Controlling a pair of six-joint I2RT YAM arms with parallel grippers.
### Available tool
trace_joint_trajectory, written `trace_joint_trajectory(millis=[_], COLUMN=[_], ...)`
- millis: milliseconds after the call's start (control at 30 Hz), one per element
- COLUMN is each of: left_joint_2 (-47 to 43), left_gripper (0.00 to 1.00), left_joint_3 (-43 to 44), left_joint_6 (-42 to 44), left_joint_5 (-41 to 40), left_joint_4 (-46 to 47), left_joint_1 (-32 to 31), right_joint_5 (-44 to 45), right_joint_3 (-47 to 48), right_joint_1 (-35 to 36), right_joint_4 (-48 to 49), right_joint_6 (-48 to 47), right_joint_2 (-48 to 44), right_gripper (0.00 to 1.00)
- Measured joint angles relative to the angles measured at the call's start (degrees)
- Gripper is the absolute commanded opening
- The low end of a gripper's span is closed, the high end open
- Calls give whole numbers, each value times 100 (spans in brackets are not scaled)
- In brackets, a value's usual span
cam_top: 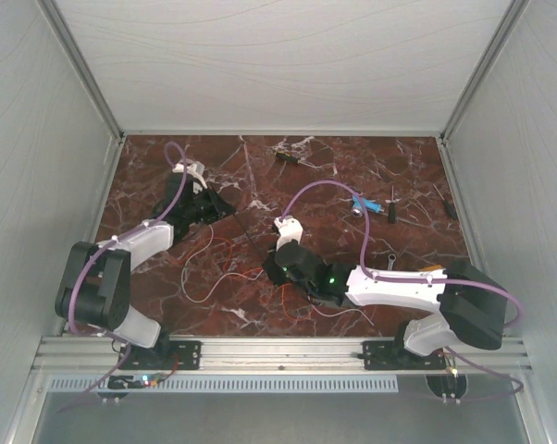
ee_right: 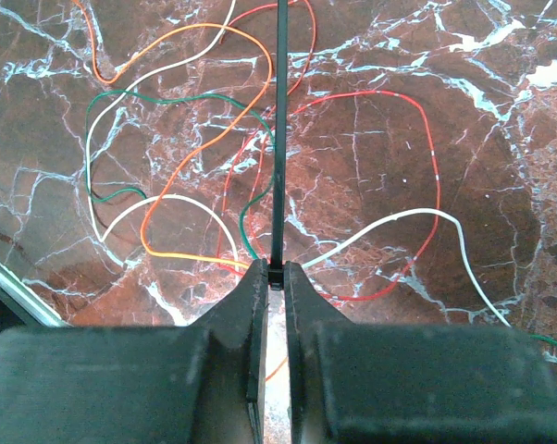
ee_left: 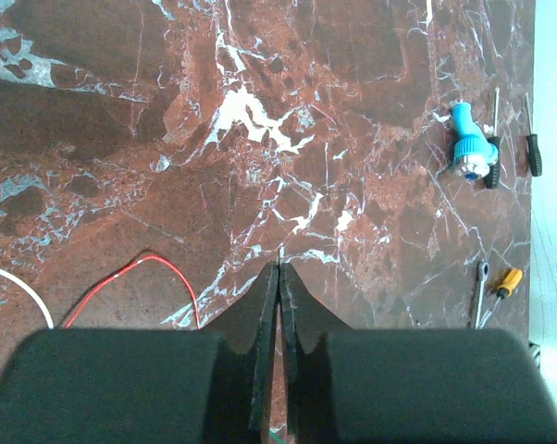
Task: Zip-tie the wires
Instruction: Tie the cable at the center of the board, then place the ribbon at the center of the board.
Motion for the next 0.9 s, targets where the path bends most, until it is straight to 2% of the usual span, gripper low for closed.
trace_joint_trajectory(millis=[233, 300, 400, 467, 500, 700, 900], left_joint_2=[2, 2, 0, -72, -155, -1309, -2767], left_gripper=[0, 19, 58, 96, 99, 100, 100], left_joint_3=[7, 7, 48, 59, 57, 76, 321], left_joint_6=[-83, -118, -144, -184, -190, -186, 420], left_joint_5=[35, 33, -92, -192, -254, -750, -1019], left_joint_4=[7, 0, 24, 85, 72, -387, -1325], left_joint_1=[17, 20, 66, 140, 162, 197, 199], right_joint_5=[-4, -4, -63, -103, -116, -168, -247], right_joint_3=[0, 0, 0, 0, 0, 20, 269], right_joint_1=[0, 0, 9, 13, 13, -33, -238], right_joint_4=[-2, -2, -122, -197, -238, -435, -601], right_joint_6=[4, 9, 44, 52, 55, 39, -116], right_joint_2=[52, 87, 122, 157, 173, 229, 229], right_gripper=[0, 0, 0, 0, 0, 0, 0])
